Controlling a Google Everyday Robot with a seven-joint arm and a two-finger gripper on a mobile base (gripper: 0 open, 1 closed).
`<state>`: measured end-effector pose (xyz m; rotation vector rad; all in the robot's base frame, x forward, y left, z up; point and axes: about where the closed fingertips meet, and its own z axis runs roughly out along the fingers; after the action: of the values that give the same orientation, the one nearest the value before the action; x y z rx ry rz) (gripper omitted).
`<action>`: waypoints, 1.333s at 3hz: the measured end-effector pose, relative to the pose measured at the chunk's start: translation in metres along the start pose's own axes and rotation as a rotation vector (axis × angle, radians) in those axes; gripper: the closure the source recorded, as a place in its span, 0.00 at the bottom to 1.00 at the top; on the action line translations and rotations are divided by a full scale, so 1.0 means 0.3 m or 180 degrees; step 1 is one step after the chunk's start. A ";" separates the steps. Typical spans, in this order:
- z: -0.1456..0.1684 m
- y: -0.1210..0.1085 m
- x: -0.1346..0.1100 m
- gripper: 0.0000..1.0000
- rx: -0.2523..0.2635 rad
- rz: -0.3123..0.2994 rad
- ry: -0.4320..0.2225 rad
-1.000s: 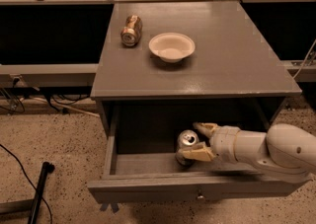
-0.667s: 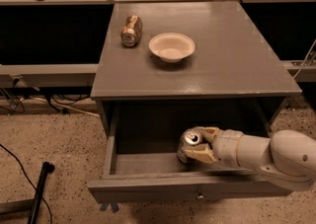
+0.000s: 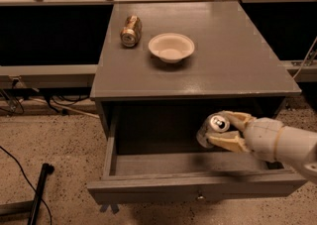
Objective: Pick 7up can from top drawer and place on counter
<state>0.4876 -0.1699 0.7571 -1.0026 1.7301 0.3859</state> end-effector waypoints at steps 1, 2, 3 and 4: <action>-0.211 -0.176 -0.110 1.00 0.0101 -0.0119 -0.0150; -0.375 -0.332 -0.237 1.00 -0.0080 -0.0311 -0.0227; -0.463 -0.393 -0.366 1.00 -0.0322 -0.0493 -0.0335; -0.498 -0.420 -0.489 1.00 -0.0670 -0.0640 -0.0432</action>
Offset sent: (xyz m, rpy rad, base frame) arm -0.0444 -0.1075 0.2231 0.0756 -0.1154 0.4642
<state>0.5064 -0.2816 0.9736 -1.2607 1.4732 0.5010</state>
